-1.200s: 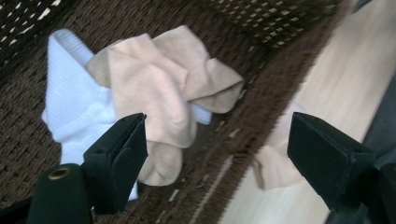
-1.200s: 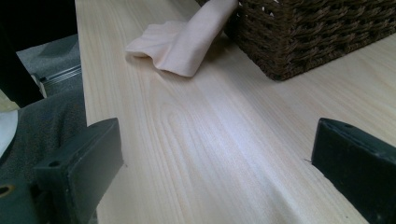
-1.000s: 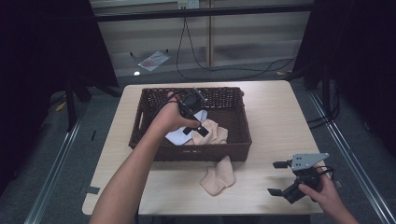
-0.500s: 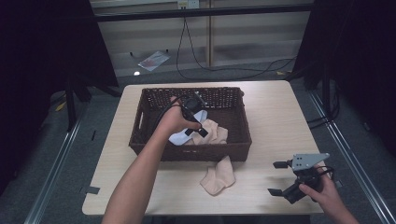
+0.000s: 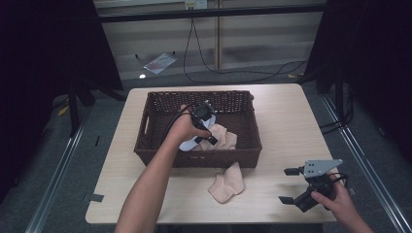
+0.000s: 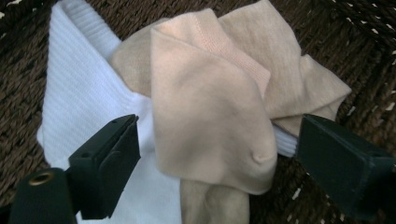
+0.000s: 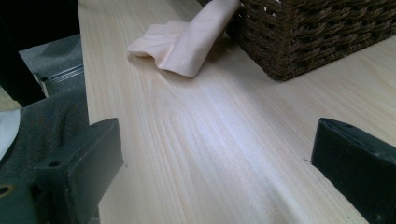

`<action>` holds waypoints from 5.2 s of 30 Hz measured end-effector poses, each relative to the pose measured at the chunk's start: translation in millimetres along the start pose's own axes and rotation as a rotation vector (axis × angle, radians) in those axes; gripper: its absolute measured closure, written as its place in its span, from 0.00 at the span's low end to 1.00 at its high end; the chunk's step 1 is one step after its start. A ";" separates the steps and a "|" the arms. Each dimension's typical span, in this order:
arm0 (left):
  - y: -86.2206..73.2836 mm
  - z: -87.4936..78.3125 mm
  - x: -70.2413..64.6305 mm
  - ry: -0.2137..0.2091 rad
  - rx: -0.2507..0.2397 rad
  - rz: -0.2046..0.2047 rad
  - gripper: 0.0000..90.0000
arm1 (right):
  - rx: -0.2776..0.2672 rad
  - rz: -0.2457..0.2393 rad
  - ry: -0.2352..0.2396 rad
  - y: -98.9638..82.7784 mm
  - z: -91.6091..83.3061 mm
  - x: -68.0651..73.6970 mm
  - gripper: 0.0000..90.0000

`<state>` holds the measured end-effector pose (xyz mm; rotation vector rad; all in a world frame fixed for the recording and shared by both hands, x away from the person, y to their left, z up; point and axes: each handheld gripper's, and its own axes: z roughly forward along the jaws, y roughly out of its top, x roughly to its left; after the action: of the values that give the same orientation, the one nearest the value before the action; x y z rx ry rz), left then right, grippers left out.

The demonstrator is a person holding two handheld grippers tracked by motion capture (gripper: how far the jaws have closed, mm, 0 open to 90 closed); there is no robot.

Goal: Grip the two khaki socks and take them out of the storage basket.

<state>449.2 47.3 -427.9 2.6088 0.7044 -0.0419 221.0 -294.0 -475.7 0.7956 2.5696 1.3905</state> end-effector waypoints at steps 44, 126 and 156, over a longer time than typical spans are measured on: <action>-4.8 -48.5 0.1 -0.067 0.038 -0.142 0.88 | -0.005 -0.004 0.002 0.2 0.2 0.3 0.01; -62.5 -66.3 -100.4 -0.208 -0.023 0.122 0.21 | 0.005 -0.009 0.014 1.9 4.5 1.3 0.01; -107.4 -12.2 -111.0 -0.177 -0.057 0.197 0.10 | 0.004 -0.014 0.015 1.6 3.5 2.2 0.01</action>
<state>299.4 83.2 -444.7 2.5676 0.3797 -0.1879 220.9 -289.5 -476.0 0.7694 2.5850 1.3937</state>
